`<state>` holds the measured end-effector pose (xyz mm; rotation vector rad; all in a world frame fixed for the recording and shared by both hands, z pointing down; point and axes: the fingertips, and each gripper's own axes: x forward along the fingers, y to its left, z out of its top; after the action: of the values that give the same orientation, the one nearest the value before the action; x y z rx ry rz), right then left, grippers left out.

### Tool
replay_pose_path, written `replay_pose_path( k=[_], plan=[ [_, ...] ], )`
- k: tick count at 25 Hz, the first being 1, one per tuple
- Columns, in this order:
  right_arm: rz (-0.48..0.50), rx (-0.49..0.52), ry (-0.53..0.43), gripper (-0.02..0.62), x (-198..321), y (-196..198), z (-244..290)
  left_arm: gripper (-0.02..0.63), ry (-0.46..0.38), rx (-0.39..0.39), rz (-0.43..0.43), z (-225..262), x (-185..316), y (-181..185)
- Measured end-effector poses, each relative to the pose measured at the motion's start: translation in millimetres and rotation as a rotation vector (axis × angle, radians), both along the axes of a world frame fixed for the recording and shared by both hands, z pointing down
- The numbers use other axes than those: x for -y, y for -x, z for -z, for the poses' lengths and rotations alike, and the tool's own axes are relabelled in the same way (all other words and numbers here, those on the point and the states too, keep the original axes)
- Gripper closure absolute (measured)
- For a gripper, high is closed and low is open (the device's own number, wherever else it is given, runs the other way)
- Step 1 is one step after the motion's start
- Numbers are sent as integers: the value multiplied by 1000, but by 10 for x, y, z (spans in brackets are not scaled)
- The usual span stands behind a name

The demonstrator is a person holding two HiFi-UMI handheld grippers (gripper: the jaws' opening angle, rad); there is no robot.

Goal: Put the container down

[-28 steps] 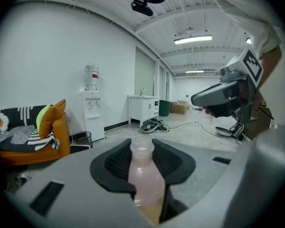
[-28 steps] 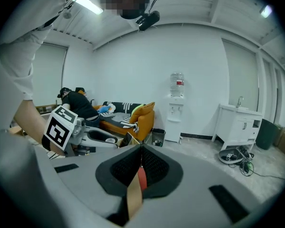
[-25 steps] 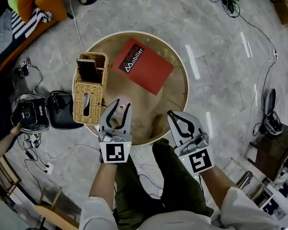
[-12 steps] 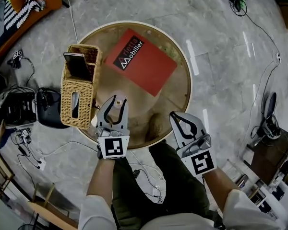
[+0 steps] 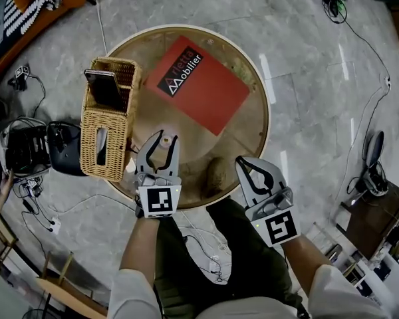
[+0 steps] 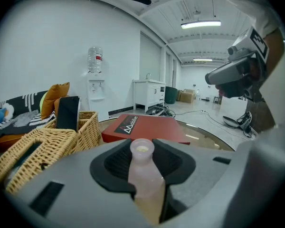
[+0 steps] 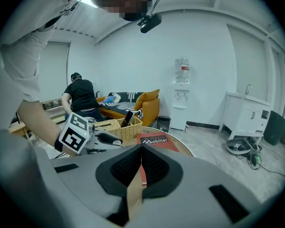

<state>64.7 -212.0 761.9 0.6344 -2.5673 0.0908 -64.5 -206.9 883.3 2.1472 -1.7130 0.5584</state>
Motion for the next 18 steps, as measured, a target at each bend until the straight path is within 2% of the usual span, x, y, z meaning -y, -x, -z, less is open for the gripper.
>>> replay_pose_path(
  k=[12,15,18],
  plan=[
    [3,-7,0,572,-4,-35,-58,465,16,-14,14,-108,-34,0],
    [-7,-7,-2,571,3,-44,-9,428,-3,-4,-13,-71,-27,-23],
    [-12,7,-20,571,7,-33,111,422,-12,12,-27,40,-81,-19]
  ],
)
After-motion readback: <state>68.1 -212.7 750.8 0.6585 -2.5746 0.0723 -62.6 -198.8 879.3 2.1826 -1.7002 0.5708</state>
